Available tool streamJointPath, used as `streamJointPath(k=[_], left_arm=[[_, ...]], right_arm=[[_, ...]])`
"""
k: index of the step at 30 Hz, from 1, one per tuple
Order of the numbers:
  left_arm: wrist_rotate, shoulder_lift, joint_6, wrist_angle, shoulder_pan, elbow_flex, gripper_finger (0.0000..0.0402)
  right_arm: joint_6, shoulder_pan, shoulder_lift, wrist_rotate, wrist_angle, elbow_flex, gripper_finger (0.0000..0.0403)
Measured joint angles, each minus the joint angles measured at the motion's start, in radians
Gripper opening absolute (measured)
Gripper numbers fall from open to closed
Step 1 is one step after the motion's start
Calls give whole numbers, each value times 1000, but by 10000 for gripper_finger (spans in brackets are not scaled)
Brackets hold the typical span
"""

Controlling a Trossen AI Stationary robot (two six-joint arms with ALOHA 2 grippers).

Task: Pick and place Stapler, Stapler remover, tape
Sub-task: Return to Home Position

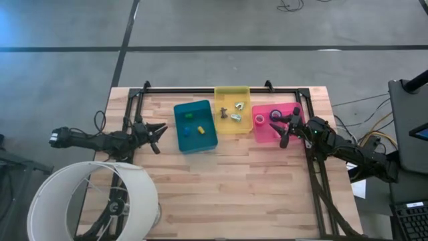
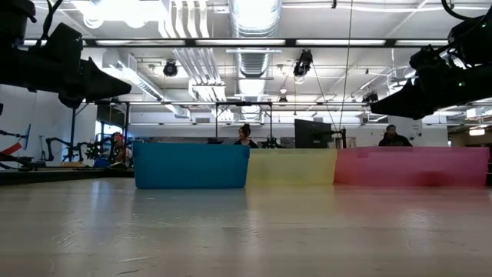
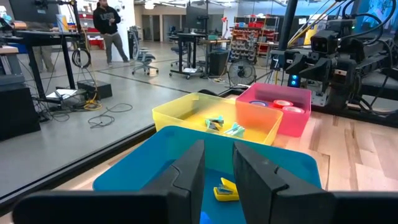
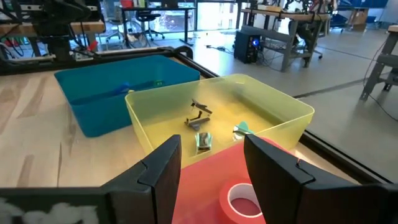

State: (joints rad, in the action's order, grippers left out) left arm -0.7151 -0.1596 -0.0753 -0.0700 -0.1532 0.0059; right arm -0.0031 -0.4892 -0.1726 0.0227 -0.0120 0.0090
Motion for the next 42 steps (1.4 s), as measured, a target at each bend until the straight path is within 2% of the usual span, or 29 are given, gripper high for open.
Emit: streamJointPath(k=[42], left_arm=[[0, 0, 0, 2, 0, 0, 85]], right_arm=[[-24, 0, 0, -26, 2, 0, 171]])
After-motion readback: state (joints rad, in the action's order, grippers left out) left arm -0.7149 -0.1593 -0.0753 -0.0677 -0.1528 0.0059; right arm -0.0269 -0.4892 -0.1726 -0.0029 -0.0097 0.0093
